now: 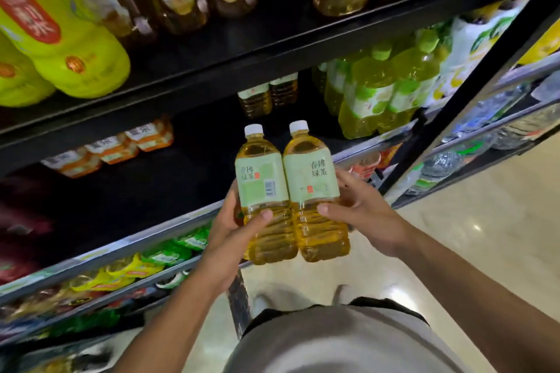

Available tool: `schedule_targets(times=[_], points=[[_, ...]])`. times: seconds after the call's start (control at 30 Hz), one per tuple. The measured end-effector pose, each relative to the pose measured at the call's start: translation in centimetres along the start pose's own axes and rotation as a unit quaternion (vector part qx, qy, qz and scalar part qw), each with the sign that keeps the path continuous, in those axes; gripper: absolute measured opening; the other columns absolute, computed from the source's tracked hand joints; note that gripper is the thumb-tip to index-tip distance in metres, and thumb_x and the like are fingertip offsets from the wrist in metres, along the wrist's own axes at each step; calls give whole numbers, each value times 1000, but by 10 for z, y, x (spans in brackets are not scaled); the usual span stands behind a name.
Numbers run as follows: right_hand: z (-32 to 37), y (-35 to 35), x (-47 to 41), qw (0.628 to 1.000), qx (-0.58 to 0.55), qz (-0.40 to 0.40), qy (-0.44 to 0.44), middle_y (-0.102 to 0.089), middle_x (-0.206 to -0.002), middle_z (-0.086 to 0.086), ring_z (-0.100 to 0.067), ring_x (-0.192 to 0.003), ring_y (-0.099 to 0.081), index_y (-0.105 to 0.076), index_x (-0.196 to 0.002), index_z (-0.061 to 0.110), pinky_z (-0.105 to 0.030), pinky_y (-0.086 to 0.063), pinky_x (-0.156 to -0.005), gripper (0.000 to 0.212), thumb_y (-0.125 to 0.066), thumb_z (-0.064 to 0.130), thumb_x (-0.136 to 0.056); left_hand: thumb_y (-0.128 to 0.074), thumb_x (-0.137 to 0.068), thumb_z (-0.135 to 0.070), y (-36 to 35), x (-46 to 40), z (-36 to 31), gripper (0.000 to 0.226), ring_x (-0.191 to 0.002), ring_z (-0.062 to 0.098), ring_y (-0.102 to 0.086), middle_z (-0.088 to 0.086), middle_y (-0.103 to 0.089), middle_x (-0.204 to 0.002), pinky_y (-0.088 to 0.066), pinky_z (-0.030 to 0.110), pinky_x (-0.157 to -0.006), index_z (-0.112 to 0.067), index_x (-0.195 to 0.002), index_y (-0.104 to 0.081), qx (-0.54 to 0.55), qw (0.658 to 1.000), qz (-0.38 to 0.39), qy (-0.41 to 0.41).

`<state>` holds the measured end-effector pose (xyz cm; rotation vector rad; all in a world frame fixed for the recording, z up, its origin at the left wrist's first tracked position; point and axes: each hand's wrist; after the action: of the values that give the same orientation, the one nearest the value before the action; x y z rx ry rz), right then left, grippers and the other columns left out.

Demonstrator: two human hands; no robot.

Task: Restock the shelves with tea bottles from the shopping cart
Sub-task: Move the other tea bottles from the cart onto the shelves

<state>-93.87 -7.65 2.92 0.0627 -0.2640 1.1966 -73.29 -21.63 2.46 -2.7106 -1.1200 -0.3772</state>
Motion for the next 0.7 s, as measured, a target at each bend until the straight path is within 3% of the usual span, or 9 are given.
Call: schedule_targets(times=[0.1, 0.2, 0.37, 0.53, 0.7], points=[[9, 28, -28, 1000, 21, 12, 16, -67, -134, -1, -22, -126, -61, -40, -153, 29, -42, -55, -97, 81, -80, 13, -85, -66, -94, -4, -19, -19, -14, 73, -125, 12, -63, -6, -67, -134, -57, 24, -91, -30, -155, -36, -22, 998, -30, -45], [23, 46, -55, 998, 36, 39, 43, -67, -134, 1, -13, -121, -64, -36, -156, 27, -28, -58, -89, 80, -73, 3, -89, -64, -95, 0, -32, -39, -27, 74, -123, 4, -62, -10, -66, -135, -53, 15, -88, -29, -156, -35, -42, 994, -64, -75], [30, 62, -86, 993, 76, 53, 76, -66, -137, 4, -15, -128, -60, -32, -158, 28, -43, -51, -105, 84, -74, 3, -90, -66, -95, -4, -37, -59, -40, 77, -130, 7, -57, -10, -63, -139, -54, 24, -97, -32, -157, -30, -78, 987, -92, -103], [36, 70, -111, 989, 90, 55, 108, -64, -136, 4, -7, -126, -60, -32, -156, 22, -24, -56, -89, 82, -73, -1, -89, -67, -93, 2, -38, -83, -43, 82, -126, 4, -58, -1, -62, -136, -55, 21, -89, -26, -157, -24, -100, 979, -131, -119], [34, 76, -139, 978, 157, 33, 135, -54, -148, 3, -7, -136, -51, -27, -158, 22, -34, -44, -114, 91, -78, 1, -86, -71, -91, 2, -36, -106, -34, 82, -135, 7, -51, 2, -55, -143, -48, 38, -111, -26, -151, -22, -144, 964, -175, -142]])
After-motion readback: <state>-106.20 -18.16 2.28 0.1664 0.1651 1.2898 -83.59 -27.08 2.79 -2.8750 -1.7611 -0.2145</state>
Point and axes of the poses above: each hand's wrist, its own x-axis away from the middle knuckle, its own y-axis out of the back of the hand, z = x × y
